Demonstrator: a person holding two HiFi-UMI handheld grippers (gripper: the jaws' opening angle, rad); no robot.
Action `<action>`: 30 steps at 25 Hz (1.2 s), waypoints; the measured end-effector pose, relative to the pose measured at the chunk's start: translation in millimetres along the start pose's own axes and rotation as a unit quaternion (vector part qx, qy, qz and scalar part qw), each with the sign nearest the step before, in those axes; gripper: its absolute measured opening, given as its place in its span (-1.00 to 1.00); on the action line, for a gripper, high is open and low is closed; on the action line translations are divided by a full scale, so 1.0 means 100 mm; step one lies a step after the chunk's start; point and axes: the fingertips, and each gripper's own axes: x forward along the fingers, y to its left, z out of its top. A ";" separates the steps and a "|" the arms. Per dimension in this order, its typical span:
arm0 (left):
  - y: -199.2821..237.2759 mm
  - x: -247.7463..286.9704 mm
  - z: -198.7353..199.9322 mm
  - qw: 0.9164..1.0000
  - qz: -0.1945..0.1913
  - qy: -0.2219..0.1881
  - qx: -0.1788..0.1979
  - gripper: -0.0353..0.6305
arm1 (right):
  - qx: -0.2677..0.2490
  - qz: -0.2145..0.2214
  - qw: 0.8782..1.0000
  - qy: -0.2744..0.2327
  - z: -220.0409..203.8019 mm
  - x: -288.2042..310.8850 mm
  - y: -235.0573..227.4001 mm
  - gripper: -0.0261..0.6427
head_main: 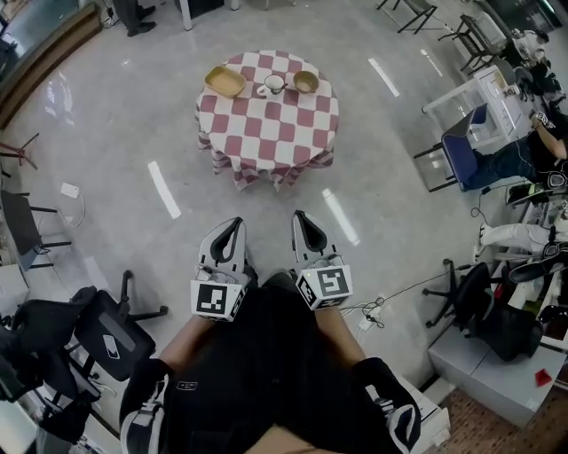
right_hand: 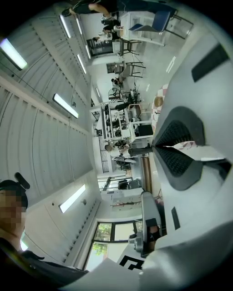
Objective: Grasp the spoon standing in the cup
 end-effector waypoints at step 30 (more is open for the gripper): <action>0.47 2.64 0.51 0.994 0.104 0.016 0.023 -0.87 | 0.007 0.103 0.993 0.051 0.39 2.63 -2.03 -0.84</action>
